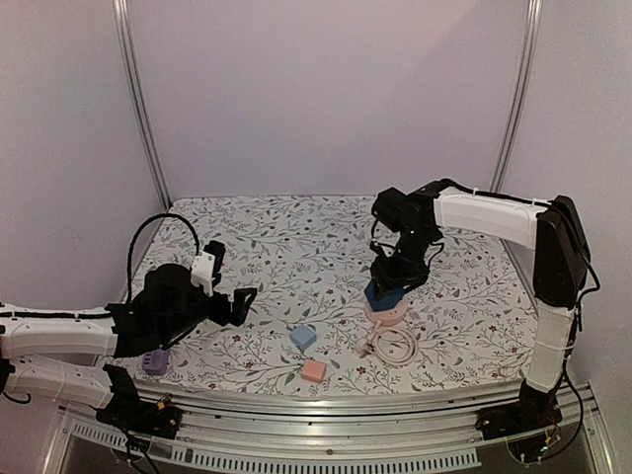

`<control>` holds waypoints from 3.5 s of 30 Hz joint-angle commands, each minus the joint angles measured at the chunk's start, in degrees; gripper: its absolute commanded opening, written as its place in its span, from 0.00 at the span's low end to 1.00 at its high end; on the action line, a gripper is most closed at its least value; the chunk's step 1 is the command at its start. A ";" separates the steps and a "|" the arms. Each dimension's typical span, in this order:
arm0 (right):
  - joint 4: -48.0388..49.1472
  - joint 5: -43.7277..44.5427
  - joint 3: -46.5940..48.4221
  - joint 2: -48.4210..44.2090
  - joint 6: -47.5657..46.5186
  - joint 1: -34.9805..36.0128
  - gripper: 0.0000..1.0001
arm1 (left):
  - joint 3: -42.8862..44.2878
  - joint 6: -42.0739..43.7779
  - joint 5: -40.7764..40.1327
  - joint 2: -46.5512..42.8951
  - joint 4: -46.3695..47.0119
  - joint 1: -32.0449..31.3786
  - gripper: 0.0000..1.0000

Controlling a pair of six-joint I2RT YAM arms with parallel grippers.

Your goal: Insert the plug

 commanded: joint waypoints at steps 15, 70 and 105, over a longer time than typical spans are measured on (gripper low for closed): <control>-0.07 2.12 -2.17 -0.15 -0.71 1.48 0.00 | -1.24 -0.20 0.95 -0.16 0.89 0.92 0.99; -4.74 11.59 2.44 5.28 2.38 3.14 0.00 | -1.64 0.00 0.72 -0.26 0.87 0.92 0.99; -11.22 18.25 8.98 11.95 7.82 6.61 0.00 | -2.78 -0.10 0.30 -2.07 0.68 0.99 0.99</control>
